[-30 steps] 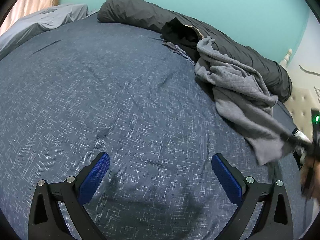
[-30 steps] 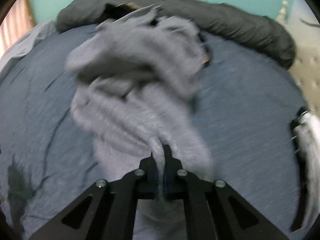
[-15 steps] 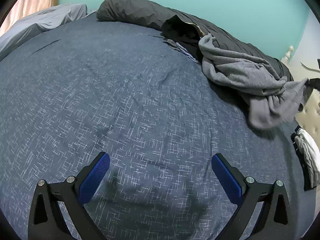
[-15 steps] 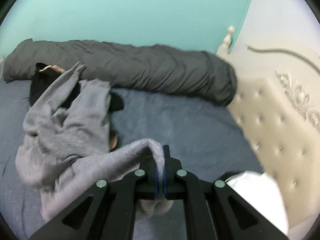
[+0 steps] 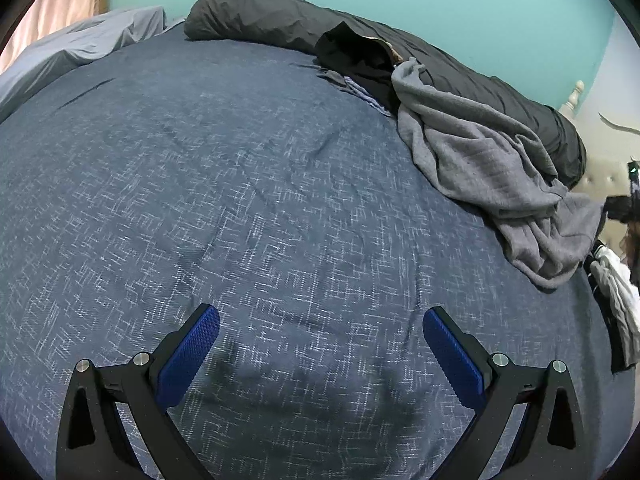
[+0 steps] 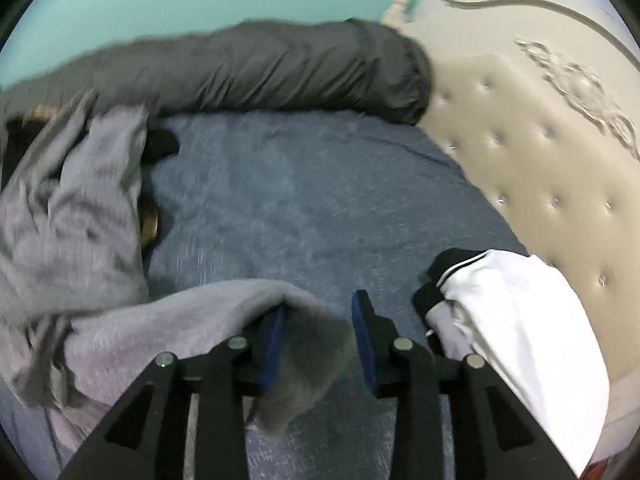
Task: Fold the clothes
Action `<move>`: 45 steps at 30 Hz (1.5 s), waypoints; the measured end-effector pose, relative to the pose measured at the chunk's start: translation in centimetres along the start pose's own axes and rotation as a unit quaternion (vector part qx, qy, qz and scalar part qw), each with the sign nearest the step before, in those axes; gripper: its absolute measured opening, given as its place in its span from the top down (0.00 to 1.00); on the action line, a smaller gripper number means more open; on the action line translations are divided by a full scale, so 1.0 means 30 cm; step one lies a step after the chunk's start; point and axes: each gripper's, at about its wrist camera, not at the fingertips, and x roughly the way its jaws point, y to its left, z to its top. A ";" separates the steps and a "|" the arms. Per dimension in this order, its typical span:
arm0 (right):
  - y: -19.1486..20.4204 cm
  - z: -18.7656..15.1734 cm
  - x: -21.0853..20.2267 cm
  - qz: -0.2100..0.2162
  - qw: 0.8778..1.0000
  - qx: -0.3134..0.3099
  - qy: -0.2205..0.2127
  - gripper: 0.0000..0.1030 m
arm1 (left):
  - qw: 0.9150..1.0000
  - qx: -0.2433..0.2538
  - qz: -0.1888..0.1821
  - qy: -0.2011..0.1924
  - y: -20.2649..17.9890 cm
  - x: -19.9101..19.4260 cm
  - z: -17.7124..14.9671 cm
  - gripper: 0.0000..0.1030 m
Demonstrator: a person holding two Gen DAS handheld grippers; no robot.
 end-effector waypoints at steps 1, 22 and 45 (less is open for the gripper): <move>0.004 0.009 -0.027 0.008 1.000 0.001 -0.013 0.68 | 1.000 0.001 0.000 0.000 -0.002 0.000 0.000 0.00; 0.210 -0.046 -0.151 0.267 0.962 0.029 0.056 0.64 | 1.000 -0.005 -0.007 0.000 0.005 -0.022 0.003 0.00; 0.386 0.037 -0.440 0.326 0.945 -0.007 -0.008 0.97 | 1.000 -0.004 -0.001 -0.017 0.045 -0.079 0.009 0.00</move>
